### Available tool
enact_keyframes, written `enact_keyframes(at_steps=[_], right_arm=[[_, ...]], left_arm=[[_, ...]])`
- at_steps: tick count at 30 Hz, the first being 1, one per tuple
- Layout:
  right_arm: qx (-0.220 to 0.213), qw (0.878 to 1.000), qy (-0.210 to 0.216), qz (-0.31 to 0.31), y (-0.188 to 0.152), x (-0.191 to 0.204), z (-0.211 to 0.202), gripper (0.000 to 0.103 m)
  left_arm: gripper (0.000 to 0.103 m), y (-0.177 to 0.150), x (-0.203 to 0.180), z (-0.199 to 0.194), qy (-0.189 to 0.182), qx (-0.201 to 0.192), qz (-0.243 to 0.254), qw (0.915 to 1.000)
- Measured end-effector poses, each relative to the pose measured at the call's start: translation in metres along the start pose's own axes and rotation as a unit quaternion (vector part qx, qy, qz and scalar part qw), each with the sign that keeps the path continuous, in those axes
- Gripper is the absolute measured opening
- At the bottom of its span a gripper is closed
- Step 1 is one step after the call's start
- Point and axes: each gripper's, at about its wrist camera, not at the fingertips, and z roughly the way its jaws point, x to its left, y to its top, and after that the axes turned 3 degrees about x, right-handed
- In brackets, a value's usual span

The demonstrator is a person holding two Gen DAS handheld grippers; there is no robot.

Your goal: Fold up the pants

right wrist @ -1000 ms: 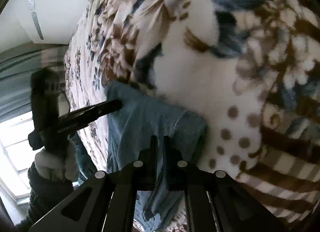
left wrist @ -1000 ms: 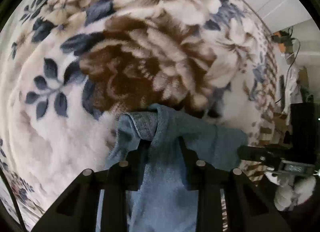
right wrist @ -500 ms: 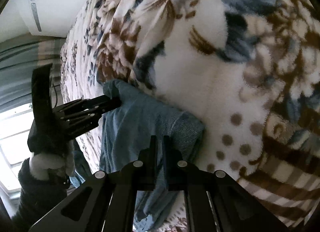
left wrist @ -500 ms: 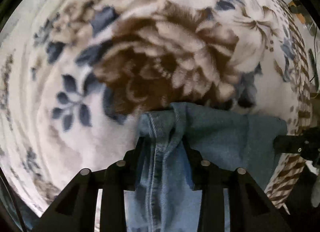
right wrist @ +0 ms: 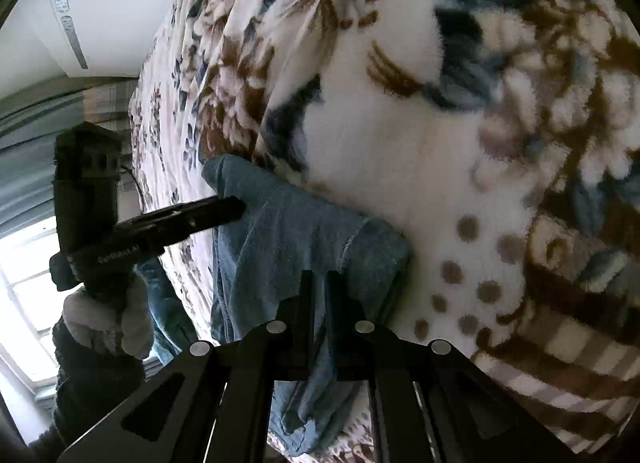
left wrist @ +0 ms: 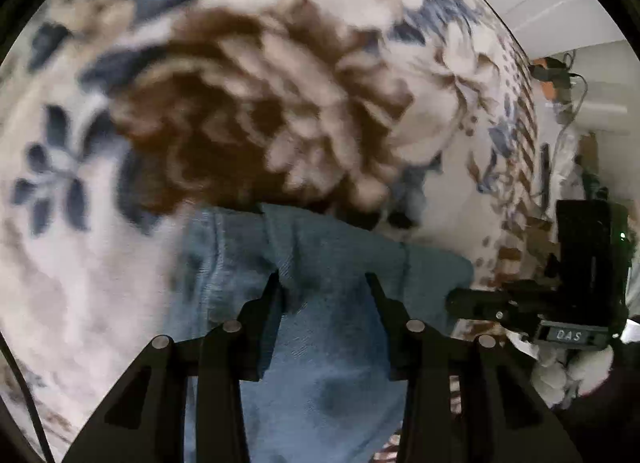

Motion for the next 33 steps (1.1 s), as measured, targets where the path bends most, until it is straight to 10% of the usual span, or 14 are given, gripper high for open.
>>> enact_keyframes(at_steps=[9,16,20,33], right_arm=[[0.007,1.0,0.011,0.002,0.0,-0.001,-0.005,0.006],[0.014,1.0,0.018,0.004,0.002,-0.004,-0.005,0.006],[0.017,1.0,0.02,0.005,0.002,-0.007,-0.007,0.006],[0.032,0.999,0.02,-0.004,0.005,-0.005,-0.002,0.006]], left_arm=[[0.039,0.004,-0.011,0.005,0.055,0.034,0.04,0.9971],[0.05,-0.001,0.013,0.009,0.0,0.084,0.008,0.9964],[0.05,-0.009,0.016,-0.003,-0.101,0.072,-0.012,0.9922],[0.053,-0.036,0.046,0.007,-0.116,0.099,-0.043,0.9873]])
